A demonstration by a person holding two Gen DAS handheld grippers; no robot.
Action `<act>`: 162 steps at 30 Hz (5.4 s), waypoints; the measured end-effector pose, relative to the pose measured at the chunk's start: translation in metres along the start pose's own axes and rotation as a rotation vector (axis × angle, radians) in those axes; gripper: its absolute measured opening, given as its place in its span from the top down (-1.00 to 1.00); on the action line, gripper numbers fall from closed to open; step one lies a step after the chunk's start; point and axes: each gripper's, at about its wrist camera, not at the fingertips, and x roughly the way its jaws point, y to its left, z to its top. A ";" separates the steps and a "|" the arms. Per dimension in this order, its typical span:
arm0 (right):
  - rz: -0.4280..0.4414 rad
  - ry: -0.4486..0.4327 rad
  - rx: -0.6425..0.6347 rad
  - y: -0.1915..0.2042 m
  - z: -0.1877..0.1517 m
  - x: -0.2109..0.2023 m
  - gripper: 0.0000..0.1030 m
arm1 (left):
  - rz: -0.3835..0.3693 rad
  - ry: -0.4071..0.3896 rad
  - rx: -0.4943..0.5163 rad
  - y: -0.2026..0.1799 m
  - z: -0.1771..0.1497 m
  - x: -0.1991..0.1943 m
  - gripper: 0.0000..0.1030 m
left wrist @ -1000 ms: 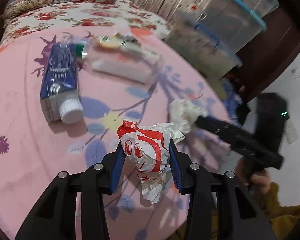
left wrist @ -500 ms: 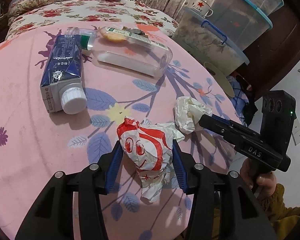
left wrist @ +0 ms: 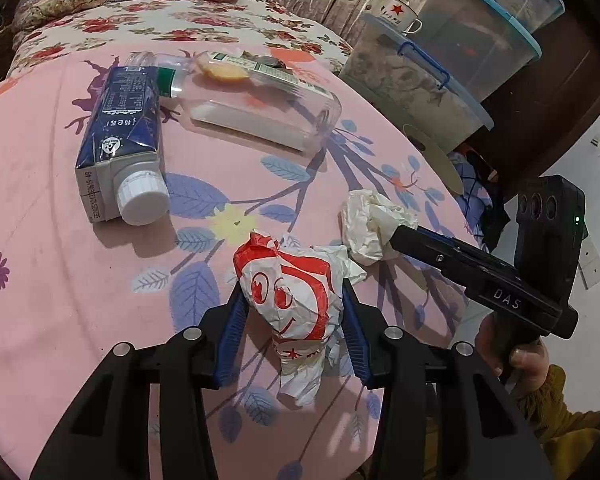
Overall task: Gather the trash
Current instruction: 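Hold the plastic bag in left gripper while right holds the tissue, then carry bag and tissue to the tan wastebasket and open both grippers, then grasp the bread slice with left gripper while right grasps its wrapper, then drop bread and wrapper into the tan wastebasket, opening both grippers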
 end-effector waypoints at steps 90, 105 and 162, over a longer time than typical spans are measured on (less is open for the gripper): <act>0.099 -0.145 0.209 -0.143 0.127 -0.003 0.12 | -0.027 -0.018 0.047 -0.034 0.191 0.028 -0.37; 0.371 0.159 0.512 -0.116 0.165 0.136 -0.25 | 0.010 0.363 -0.095 0.119 0.276 0.113 -0.31; -0.158 -0.448 0.740 -0.387 0.073 -0.128 -0.59 | -0.106 0.379 0.309 -0.289 0.266 0.323 -0.02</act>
